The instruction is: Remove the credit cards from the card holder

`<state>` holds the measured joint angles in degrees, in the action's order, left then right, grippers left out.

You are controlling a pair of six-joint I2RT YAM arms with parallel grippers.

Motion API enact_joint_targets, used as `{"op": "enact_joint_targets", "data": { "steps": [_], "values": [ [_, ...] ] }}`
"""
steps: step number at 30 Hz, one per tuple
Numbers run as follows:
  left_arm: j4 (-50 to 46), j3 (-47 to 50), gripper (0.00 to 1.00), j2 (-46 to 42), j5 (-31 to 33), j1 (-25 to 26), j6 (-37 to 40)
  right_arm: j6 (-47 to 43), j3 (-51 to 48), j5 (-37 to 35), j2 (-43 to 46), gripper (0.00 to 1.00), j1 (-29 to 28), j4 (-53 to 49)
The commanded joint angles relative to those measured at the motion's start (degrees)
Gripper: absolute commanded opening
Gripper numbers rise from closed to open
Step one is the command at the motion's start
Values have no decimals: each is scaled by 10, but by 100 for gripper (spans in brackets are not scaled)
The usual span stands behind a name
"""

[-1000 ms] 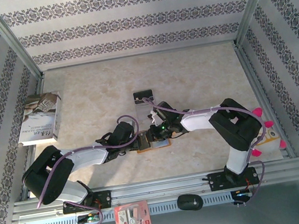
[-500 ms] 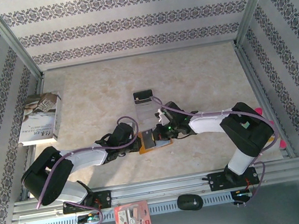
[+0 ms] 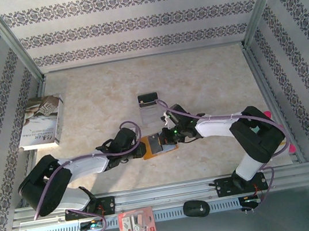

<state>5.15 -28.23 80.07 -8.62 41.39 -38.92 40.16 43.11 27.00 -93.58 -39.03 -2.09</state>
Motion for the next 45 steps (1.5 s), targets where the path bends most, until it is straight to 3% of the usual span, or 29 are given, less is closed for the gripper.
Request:
{"op": "enact_joint_targets", "data": {
  "steps": [1,8,17,21,31,41,45],
  "values": [
    [-48,-2,23,-33,6,-5,24,-4,17,-9,-17,0,-11,1],
    [-39,-10,22,-90,7,-5,39,8,28,-9,-30,0,-18,16],
    [105,-30,21,24,-48,20,8,14,32,-9,-38,0,-27,24],
    [118,-40,21,47,-52,31,8,15,30,-9,-39,0,-28,26],
    [-17,-39,13,72,-7,33,13,17,22,-11,-34,0,-22,28],
    [10,-7,13,66,-24,20,4,25,9,-3,-25,20,-7,45],
    [15,-7,12,68,-28,18,3,25,11,7,-29,20,-4,51]
  ]
}}
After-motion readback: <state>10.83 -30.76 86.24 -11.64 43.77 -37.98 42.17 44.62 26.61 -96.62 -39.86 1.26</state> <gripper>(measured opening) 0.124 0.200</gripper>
